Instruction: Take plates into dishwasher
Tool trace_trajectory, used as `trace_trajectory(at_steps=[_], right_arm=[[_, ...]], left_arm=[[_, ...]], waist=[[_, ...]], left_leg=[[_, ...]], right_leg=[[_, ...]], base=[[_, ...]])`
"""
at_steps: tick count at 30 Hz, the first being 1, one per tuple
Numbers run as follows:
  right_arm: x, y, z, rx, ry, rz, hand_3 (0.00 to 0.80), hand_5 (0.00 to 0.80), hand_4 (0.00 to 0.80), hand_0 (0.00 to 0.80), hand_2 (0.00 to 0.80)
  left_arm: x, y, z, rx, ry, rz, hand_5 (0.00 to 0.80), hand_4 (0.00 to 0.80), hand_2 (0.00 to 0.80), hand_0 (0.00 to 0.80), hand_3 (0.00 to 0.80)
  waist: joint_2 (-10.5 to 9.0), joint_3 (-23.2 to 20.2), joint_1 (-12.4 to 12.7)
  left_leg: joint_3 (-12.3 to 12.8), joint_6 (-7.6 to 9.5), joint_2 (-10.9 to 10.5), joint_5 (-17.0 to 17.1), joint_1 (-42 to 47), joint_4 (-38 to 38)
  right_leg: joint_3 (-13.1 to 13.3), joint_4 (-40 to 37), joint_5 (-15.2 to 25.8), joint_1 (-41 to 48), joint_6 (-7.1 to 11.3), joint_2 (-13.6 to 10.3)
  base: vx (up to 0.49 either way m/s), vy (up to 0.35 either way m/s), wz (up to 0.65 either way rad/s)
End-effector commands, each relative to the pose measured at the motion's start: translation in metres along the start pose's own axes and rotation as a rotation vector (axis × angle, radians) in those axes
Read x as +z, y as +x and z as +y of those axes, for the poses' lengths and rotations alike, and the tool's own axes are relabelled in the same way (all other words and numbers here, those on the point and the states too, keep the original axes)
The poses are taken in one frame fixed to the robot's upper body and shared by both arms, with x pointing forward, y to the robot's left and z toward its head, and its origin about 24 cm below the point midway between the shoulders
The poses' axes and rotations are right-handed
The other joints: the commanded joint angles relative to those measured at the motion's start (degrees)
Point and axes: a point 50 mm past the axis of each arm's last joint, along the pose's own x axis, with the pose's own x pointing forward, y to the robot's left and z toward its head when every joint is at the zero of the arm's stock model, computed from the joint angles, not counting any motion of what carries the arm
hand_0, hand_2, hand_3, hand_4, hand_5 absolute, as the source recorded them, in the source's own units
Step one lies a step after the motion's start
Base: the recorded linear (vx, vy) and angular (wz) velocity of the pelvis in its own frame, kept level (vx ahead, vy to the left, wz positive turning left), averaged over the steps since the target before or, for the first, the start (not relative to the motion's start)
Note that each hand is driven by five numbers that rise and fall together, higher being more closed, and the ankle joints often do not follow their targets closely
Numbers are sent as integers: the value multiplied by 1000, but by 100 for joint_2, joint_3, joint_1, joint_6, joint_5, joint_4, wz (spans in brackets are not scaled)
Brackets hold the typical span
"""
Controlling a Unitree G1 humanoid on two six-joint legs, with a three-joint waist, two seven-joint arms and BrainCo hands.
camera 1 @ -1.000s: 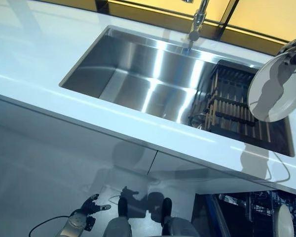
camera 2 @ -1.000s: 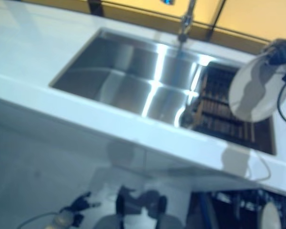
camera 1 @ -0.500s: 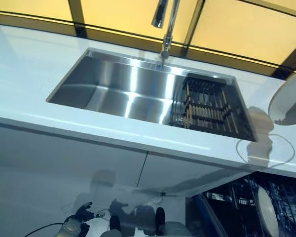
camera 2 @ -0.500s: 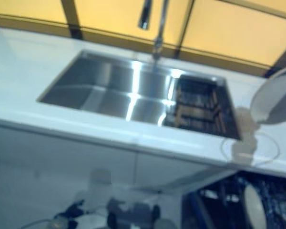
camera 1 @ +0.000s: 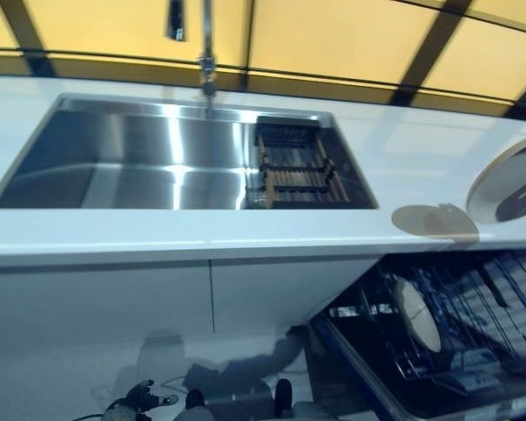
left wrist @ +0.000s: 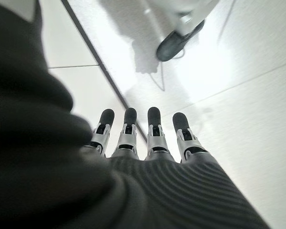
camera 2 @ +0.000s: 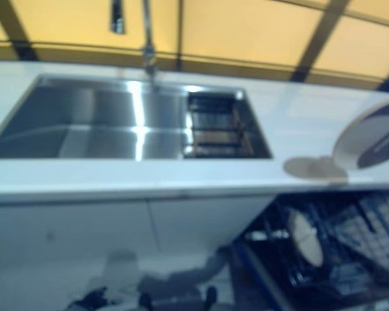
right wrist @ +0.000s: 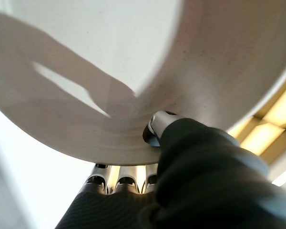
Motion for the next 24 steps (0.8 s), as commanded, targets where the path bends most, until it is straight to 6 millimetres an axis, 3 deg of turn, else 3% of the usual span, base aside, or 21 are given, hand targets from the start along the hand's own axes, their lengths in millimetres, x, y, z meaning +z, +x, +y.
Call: trace_trajectory(at_steps=[1, 8, 12, 16, 24], right_arm=[[49, -4, -2, 15, 2, -195, 800, 800, 800, 800, 800], [42, 0, 3, 61, 65, -135, 800, 800, 800, 800, 800], [20, 3, 6, 78, 166, -24, 800, 800, 800, 800, 800], [11, 6, 14, 112, 289, 6, 800, 800, 800, 800, 800], [31, 16, 56, 226, 729, -93, 800, 800, 800, 800, 800]], left_arm=[[8, 1, 21, 64, 36, -38, 0, 0, 0, 0, 0], [12, 2, 10, 36, 18, -72, 0, 0, 0, 0, 0], [16, 2, -3, -4, 37, -99, 0, 0, 0, 0, 0], [17, 3, -8, -16, 48, -100, 0, 0, 0, 0, 0], [7, 1, -11, -29, 65, -59, 0, 0, 0, 0, 0]], waist=[[-147, -207, 74], [-150, -314, -31], [-144, -376, -71], [-125, -385, -51], [-29, -418, 79]], left_leg=[[94, 236, -343, -423, 478, -189], [132, 91, -283, -367, 537, -273], [154, 19, -269, -325, 561, -299], [169, -35, -259, -297, 559, -305], [144, -113, -300, -270, 521, -305]], right_leg=[[-13, 423, 51, 234, 5, -243], [76, 144, 45, 276, -144, -14], [101, -49, 98, 313, -226, 82], [35, -136, 117, 338, -270, 119], [-169, -205, 107, 329, -324, 146]], base=[[20, -174, -53], [32, -150, -14], [59, -131, -3], [39, -84, 0], [44, -43, 1]])
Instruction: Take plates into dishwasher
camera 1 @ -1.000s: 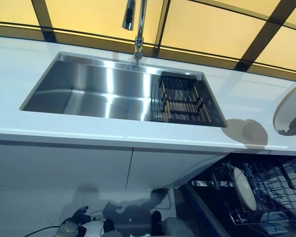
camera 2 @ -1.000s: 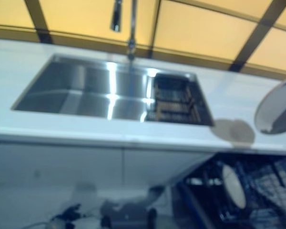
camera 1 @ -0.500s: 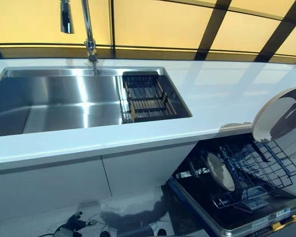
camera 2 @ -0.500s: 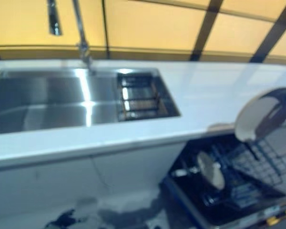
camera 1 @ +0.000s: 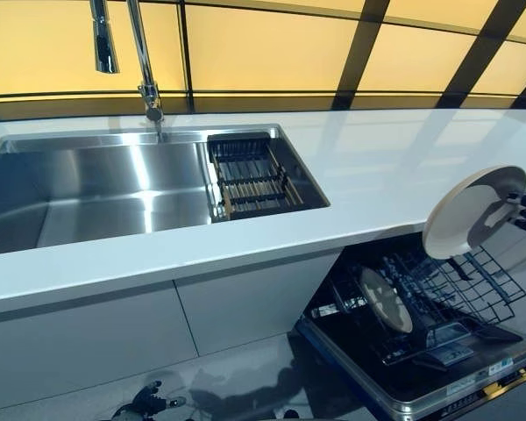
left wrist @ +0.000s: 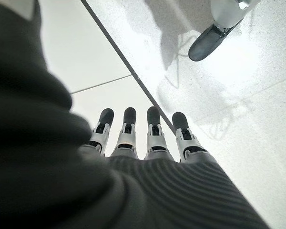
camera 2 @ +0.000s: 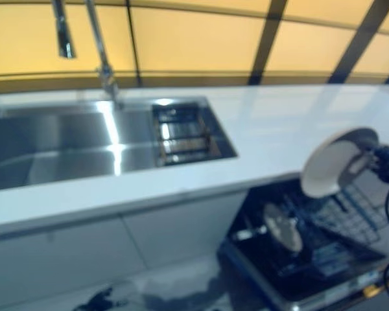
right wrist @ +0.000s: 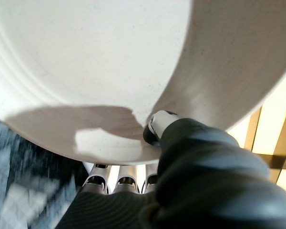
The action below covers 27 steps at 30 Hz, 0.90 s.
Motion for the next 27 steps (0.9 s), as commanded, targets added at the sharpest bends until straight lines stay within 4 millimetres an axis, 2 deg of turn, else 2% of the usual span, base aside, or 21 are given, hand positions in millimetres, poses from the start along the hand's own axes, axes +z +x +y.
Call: trace_trajectory(at_steps=[1, 8, 11, 13, 14, 15, 16, 17, 18, 20, 24, 27], right_arm=[[60, -1, 43, 147, 307, -271, 800, 800, 800, 800, 800], [62, 7, 81, 153, 566, -314, 800, 800, 800, 800, 800], [61, 9, 85, 113, 557, -291, 800, 800, 800, 800, 800], [60, 11, 86, 83, 501, -268, 800, 800, 800, 800, 800], [56, 13, 82, 38, 397, -226, 800, 800, 800, 800, 800], [55, 14, 80, 21, 365, -210, 800, 800, 800, 800, 800], [54, 14, 74, -13, 294, -183, 800, 800, 800, 800, 800], [53, 14, 63, -69, 148, -149, 800, 800, 800, 800, 800], [54, 13, 57, -90, 105, -134, 800, 800, 800, 800, 800], [59, 8, 41, -142, -85, -77, 800, 800, 800, 800, 800], [81, -8, 21, -175, -291, 2, 800, 800, 800, 800, 800], [90, -16, 15, -179, -392, 52, 800, 800, 800, 800, 800]], left_arm=[[10, 3, 1, -16, 74, -26, 0, 0, 0, 0, 0], [17, 4, -6, -43, 85, -43, 0, 0, 0, 0, 0], [20, 5, -8, -51, 92, -50, 0, 0, 0, 0, 0], [20, 5, -9, -52, 97, -50, 0, 0, 0, 0, 0], [20, 5, -8, -54, 104, -48, 0, 0, 0, 0, 0], [20, 5, -8, -54, 105, -48, 0, 0, 0, 0, 0], [19, 5, -7, -53, 106, -46, 0, 0, 0, 0, 0], [18, 5, -5, -50, 102, -42, 0, 0, 0, 0, 0], [17, 5, -5, -49, 102, -40, 0, 0, 0, 0, 0], [16, 4, -3, -43, 97, -33, 0, 0, 0, 0, 0], [8, 3, 4, -24, 88, -9, 0, 0, 0, 0, 0], [4, 2, 6, -16, 85, 0, 0, 0, 0, 0, 0]], waist=[[36, 28, 308], [119, 11, 384], [124, -5, 412], [112, -5, 429], [89, -8, 454], [83, -7, 461], [66, -1, 480], [47, 17, 496], [31, 20, 507], [-12, 49, 536], [-121, 134, 581], [-165, 166, 590]], left_leg=[[-12, 150, -234, -541, 270, 12], [-52, 136, -253, -539, 230, 12], [-79, 144, -259, -547, 230, 12], [-83, 146, -263, -546, 236, 12], [-86, 147, -265, -544, 237, 12], [-89, 148, -267, -542, 238, 12], [-98, 153, -273, -536, 239, 12], [-103, 153, -279, -525, 243, 12], [-107, 154, -281, -519, 243, 12], [-121, 161, -287, -504, 230, 12], [-162, 172, -303, -479, 198, 12], [-181, 178, -307, -470, 186, 12]], right_leg=[[-221, 18, -21, -148, 72, 135], [-334, 18, -34, -146, 68, 121], [-385, 19, -34, -126, 78, 96], [-413, 22, -32, -111, 81, 86], [-445, 27, -33, -98, 81, 75], [-452, 28, -29, -96, 81, 72], [-466, 29, -17, -93, 87, 64], [-492, 36, -7, -88, 91, 62], [-499, 35, -2, -87, 92, 60], [-512, 34, 14, -92, 95, 64], [-527, 51, 35, -104, 92, 95], [-533, 59, 28, -97, 83, 105]], base=[[0, 0, 0], [18, 5, 11], [22, 20, 7], [29, 12, 13], [29, 5, 10], [38, 6, 8], [40, 6, 7], [45, 7, 6], [48, 6, 6], [37, 0, 7], [15, -3, 4], [13, 2, 0]])
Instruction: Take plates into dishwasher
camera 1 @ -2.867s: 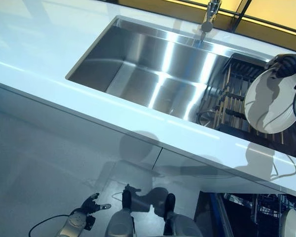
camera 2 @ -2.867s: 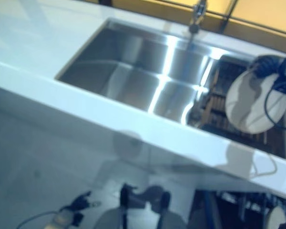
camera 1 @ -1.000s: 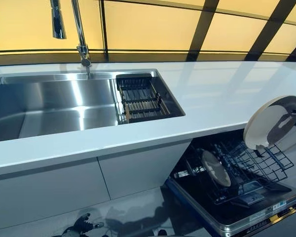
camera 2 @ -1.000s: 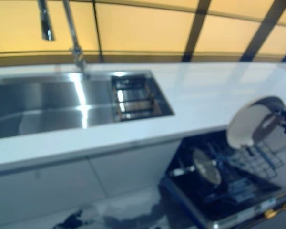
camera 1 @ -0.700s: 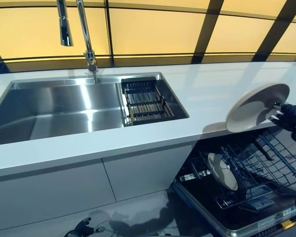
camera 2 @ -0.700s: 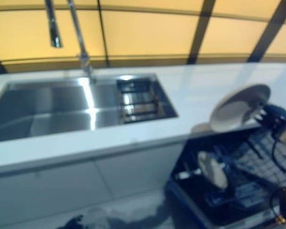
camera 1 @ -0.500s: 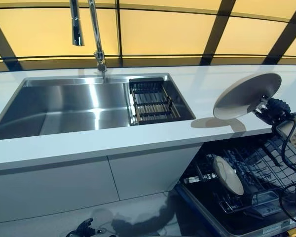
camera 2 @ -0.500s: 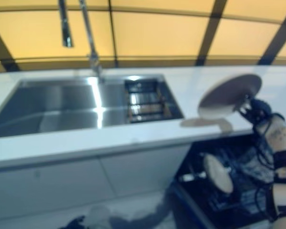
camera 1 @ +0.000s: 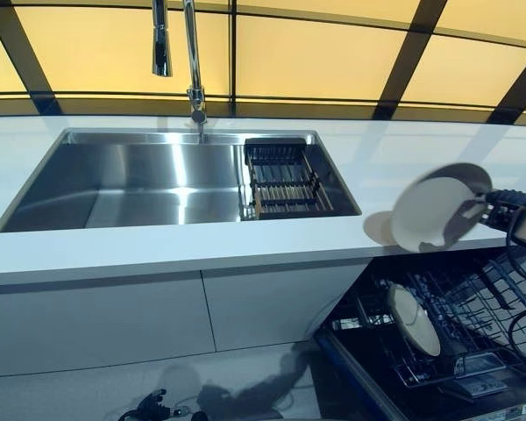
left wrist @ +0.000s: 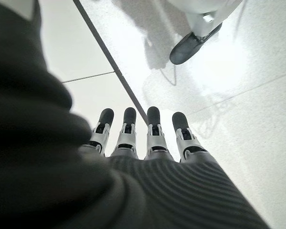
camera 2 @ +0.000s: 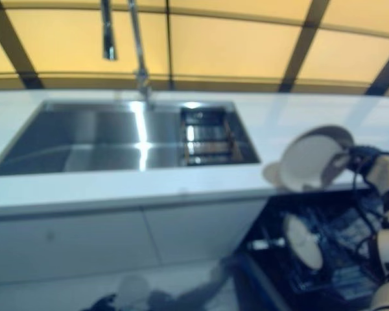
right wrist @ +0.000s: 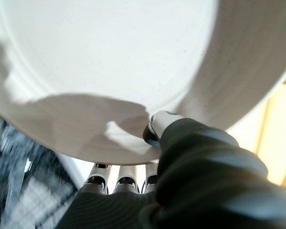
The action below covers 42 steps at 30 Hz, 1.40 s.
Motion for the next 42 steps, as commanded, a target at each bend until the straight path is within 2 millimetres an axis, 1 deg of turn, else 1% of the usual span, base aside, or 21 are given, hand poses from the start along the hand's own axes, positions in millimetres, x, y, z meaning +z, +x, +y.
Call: trace_trajectory(at_steps=[1, 4, 9, 10, 13, 15, 16, 19, 21, 22, 23, 24, 25, 27, 28, 29, 31, 33, 36, 39, 42], right_arm=[[73, -46, -32, -42, -147, -151, 800, 800, 800, 800, 800], [80, -60, -51, -91, -294, -99, 800, 800, 800, 800, 800], [92, -73, -60, -133, -417, -94, 800, 800, 800, 800, 800], [96, -77, -63, -168, -464, -81, 800, 800, 800, 800, 800], [102, -82, -64, -179, -503, -80, 800, 800, 800, 800, 800], [110, -86, -62, -202, -589, -82, 800, 800, 800, 800, 800], [119, -91, -60, -235, -677, -92, 800, 800, 800, 800, 800], [133, -99, -55, -292, -815, -101, 800, 800, 800, 800, 800], [156, -112, -41, -351, -971, -152, 800, 800, 800, 800, 800], [158, -114, -40, -354, -992, -156, 800, 800, 800, 800, 800], [174, -122, -25, -372, -1132, -218, 800, 800, 800, 800, 800], [184, -128, -12, -362, -1219, -290, 800, 800, 800, 800, 800], [192, -134, 0, -362, -1259, -346, 800, 800, 800, 800, 800], [205, -142, 23, -382, -1395, -462, 800, 800, 800, 800, 800], [207, -144, 29, -381, -1415, -489, 800, 800, 800, 800, 800], [210, -147, 41, -374, -1492, -528, 800, 800, 800, 800, 800], [211, -149, 59, -371, -1599, -576, 800, 800, 800, 800, 800], [210, -149, 70, -375, -1702, -618, 800, 800, 800, 800, 800], [205, -147, 82, -360, -1792, -669, 800, 800, 800, 800, 800], [198, -143, 92, -323, -1851, -695, 800, 800, 800, 800, 800], [189, -134, 93, -272, -1898, -661, 800, 800, 800, 800, 800]], left_arm=[[8, 2, 14, 26, 40, -18, 0, 0, 0, 0, 0], [1, 0, 16, 37, 41, -10, 0, 0, 0, 0, 0], [-3, -1, 20, 50, 35, -1, 0, 0, 0, 0, 0], [-4, -2, 22, 55, 40, 0, 0, 0, 0, 0, 0], [-4, -2, 25, 64, 44, 1, 0, 0, 0, 0, 0], [-4, -2, 29, 73, 50, 1, 0, 0, 0, 0, 0], [-4, -2, 32, 80, 53, 0, 0, 0, 0, 0, 0], [-3, -2, 35, 87, 58, -2, 0, 0, 0, 0, 0], [-1, -2, 37, 94, 57, -4, 0, 0, 0, 0, 0], [-1, -2, 37, 94, 56, -5, 0, 0, 0, 0, 0], [0, -2, 38, 96, 56, -8, 0, 0, 0, 0, 0], [1, -2, 38, 95, 59, -10, 0, 0, 0, 0, 0], [1, -2, 38, 95, 61, -10, 0, 0, 0, 0, 0], [1, -2, 36, 94, 66, -11, 0, 0, 0, 0, 0], [1, -2, 36, 94, 69, -11, 0, 0, 0, 0, 0], [2, -2, 36, 92, 78, -11, 0, 0, 0, 0, 0], [2, -3, 36, 90, 96, -11, 0, 0, 0, 0, 0], [3, -3, 39, 90, 103, -11, 0, 0, 0, 0, 0], [3, -4, 41, 91, 107, -8, 0, 0, 0, 0, 0], [3, -4, 41, 92, 107, -6, 0, 0, 0, 0, 0], [4, -4, 40, 93, 104, -4, 0, 0, 0, 0, 0]], waist=[[-182, 174, 198], [-262, 190, 244], [-358, 213, 245], [-400, 236, 252], [-447, 285, 269], [-493, 331, 289], [-525, 370, 300], [-570, 411, 322], [-621, 445, 345], [-615, 447, 343], [-641, 457, 361], [-654, 458, 378], [-668, 457, 391], [-682, 457, 427], [-690, 456, 441], [-699, 441, 469], [-714, 444, 523], [-718, 458, 554], [-699, 472, 571], [-665, 488, 586], [-628, 489, 607]], left_leg=[[147, 136, -256, -554, 377, 15], [130, 143, -246, -549, 375, 15], [128, 150, -226, -542, 389, 15], [129, 156, -219, -536, 386, 15], [114, 160, -207, -527, 370, 15], [113, 162, -198, -518, 349, 15], [109, 164, -188, -509, 324, 15], [105, 169, -175, -499, 295, 15], [103, 165, -156, -479, 259, 15], [103, 164, -156, -478, 256, 15], [98, 157, -145, -468, 233, 15], [88, 155, -139, -465, 221, 15], [80, 153, -138, -457, 215, 15], [66, 150, -134, -451, 203, 15], [59, 149, -132, -450, 201, 15], [49, 146, -132, -449, 184, 16], [25, 156, -128, -448, 174, 16], [25, 161, -125, -455, 166, 23], [27, 165, -127, -462, 147, 37], [21, 163, -133, -466, 152, 37], [27, 146, -130, -460, 149, 48]], right_leg=[[-160, 74, 51, -135, 55, 145], [-191, 86, 40, -115, 59, 147], [-182, 114, 35, -104, 63, 167], [-175, 126, 28, -105, 62, 177], [-157, 149, 23, -126, 61, 193], [-136, 160, 24, -149, 62, 208], [-140, 178, 23, -179, 63, 215], [-130, 189, 31, -215, 67, 229], [-124, 193, 33, -245, 66, 246], [-123, 193, 33, -248, 66, 247], [-129, 192, 34, -263, 69, 256], [-134, 188, 31, -266, 66, 262], [-144, 189, 29, -264, 62, 262], [-170, 187, 13, -252, 59, 267], [-177, 184, 12, -247, 60, 270], [-201, 187, -1, -247, 63, 263], [-251, 189, -8, -235, 70, 260], [-291, 191, -13, -228, 75, 250], [-331, 207, -29, -235, 80, 233], [-371, 208, -46, -220, 80, 217], [-426, 196, -62, -199, 77, 200]], base=[[47, 8, 1], [54, -10, 2], [65, -29, 2], [57, -39, 1], [35, -37, 2], [22, -51, 3], [7, -48, 3], [8, -41, 5], [11, -41, 3], [11, -23, 3], [15, -17, 4], [24, -15, 5], [28, -2, 6], [30, -5, 5], [32, -18, 2], [35, -27, 0], [40, -38, 3], [21, -31, 6], [10, -19, 6], [21, -14, 6], [28, -27, 8]])
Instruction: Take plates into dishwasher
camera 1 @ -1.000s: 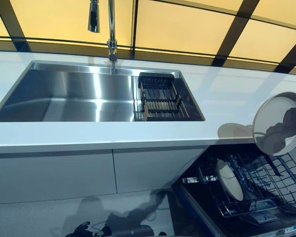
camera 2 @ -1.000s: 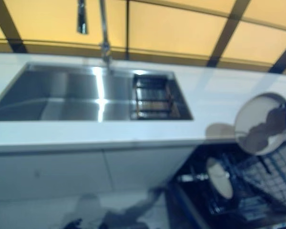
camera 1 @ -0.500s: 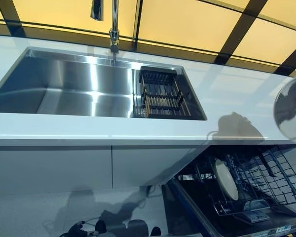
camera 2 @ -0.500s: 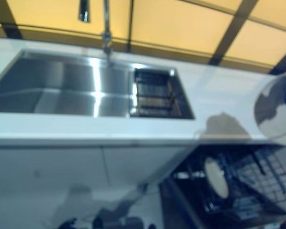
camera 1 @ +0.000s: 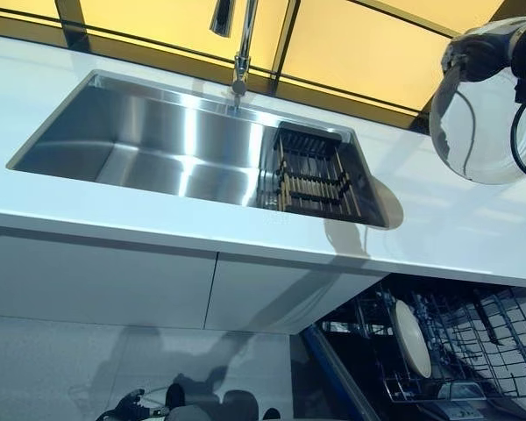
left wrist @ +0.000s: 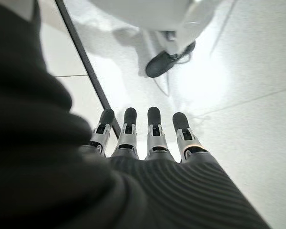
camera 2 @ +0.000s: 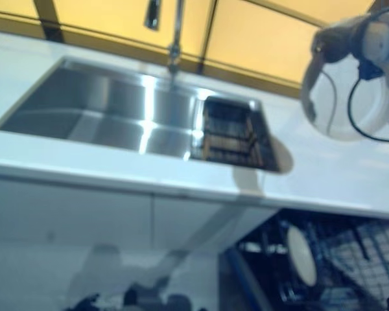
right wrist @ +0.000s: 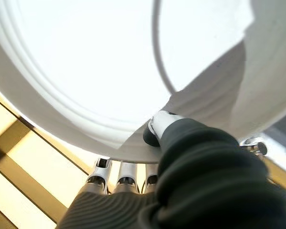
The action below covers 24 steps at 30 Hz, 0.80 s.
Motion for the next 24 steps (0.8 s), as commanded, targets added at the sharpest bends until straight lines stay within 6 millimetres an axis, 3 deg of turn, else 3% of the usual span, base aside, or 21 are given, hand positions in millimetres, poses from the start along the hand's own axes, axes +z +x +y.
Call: trace_trajectory(at_steps=[1, 14, 24], right_arm=[[-31, -18, -3, 4, -48, 108, 800, 800, 800, 800, 800], [-36, -9, 33, 204, -122, 108, 800, 800, 800, 800, 800], [-26, -4, 48, 176, -182, 37, 800, 800, 800, 800, 800]], left_arm=[[16, 2, 9, 22, 59, -49, 0, 0, 0, 0, 0], [19, 0, 11, 29, 29, -81, 0, 0, 0, 0, 0], [23, -2, 10, 26, 28, -107, 0, 0, 0, 0, 0]], waist=[[80, 171, 148], [417, 405, 353], [764, 605, 485]], left_leg=[[333, 138, -115, -538, 411, 15], [171, 33, -111, -417, 245, 93], [-57, -116, -35, -432, 106, 225]], right_leg=[[-135, 183, -46, -129, 87, 186], [-280, 206, -150, -137, -39, 172], [-396, 360, -375, -151, -107, 141]], base=[[25, -42, 4], [-6, -57, 6], [-9, -92, 8]])
